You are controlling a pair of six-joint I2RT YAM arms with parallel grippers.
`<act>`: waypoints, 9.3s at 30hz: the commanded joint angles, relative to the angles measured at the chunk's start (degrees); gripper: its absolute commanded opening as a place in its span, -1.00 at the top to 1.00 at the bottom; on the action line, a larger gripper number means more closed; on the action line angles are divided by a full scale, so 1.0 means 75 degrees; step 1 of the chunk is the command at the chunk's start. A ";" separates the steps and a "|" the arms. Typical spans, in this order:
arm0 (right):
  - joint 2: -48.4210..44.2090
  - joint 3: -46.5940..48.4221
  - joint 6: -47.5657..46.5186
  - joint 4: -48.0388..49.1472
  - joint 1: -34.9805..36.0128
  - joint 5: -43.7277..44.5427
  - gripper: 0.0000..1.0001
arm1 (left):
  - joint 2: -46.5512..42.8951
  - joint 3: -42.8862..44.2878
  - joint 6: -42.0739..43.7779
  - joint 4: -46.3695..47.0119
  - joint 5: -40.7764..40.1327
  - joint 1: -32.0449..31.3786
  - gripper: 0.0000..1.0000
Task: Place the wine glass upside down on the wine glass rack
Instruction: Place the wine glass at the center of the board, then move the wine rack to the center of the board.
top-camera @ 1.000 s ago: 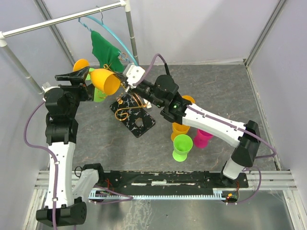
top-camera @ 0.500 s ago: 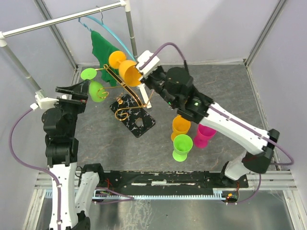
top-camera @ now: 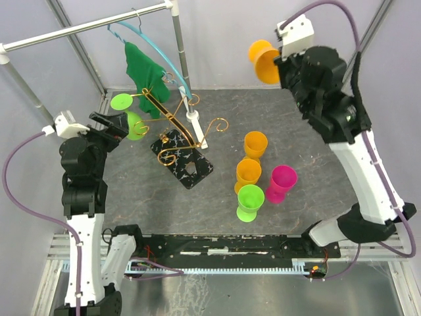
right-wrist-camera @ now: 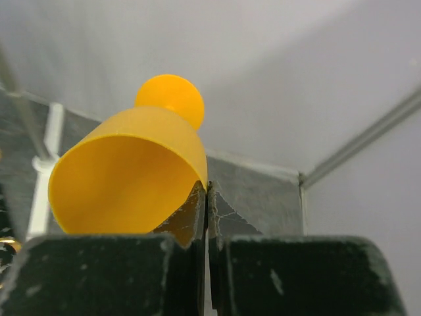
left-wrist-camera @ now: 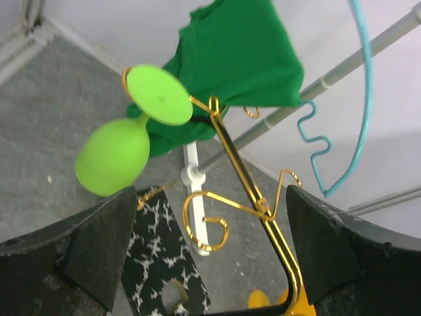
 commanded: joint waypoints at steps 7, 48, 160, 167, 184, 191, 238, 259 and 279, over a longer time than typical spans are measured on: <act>0.1757 0.0942 0.1629 -0.2710 -0.3370 -0.2967 0.99 | 0.0696 0.1914 0.2027 0.0095 -0.0531 0.0029 -0.98; 0.2149 -0.1743 0.1482 -0.4286 -0.3870 -0.3554 0.78 | 0.0276 0.1061 0.2716 0.0716 -0.2420 0.0027 -0.98; 0.1499 -0.1369 0.1438 0.0167 0.1288 -0.4324 -0.98 | 0.2704 0.1443 0.2643 0.1465 -0.1650 0.0047 -0.98; 0.2097 -0.0951 0.1625 0.0071 0.1953 -0.3268 -1.00 | 0.2509 0.1437 0.2572 0.1319 -0.1373 0.0048 -0.98; 0.4346 0.1788 0.2212 -0.1738 0.2428 -0.1869 -0.99 | 0.2321 0.1360 0.2642 0.1171 -0.1096 0.0044 -0.98; 0.4424 0.1775 0.2341 -0.2701 0.2434 -0.2085 -0.99 | 0.2302 0.1332 0.2546 0.1186 -0.0931 0.0037 -0.98; 0.2927 -0.0148 0.3244 -0.4482 0.2539 -0.2694 -0.94 | 0.2266 0.1365 0.2416 0.1173 -0.0723 0.0047 -0.98; 0.1134 -0.2129 0.4533 -0.5162 0.3084 -0.2133 -0.94 | 0.2296 0.1436 0.2384 0.1182 -0.0761 0.0036 -0.98; 0.1038 -0.1558 0.4697 -0.5188 0.3346 -0.1108 -0.99 | 0.2587 0.1272 0.2336 0.1329 -0.0928 0.0037 -0.98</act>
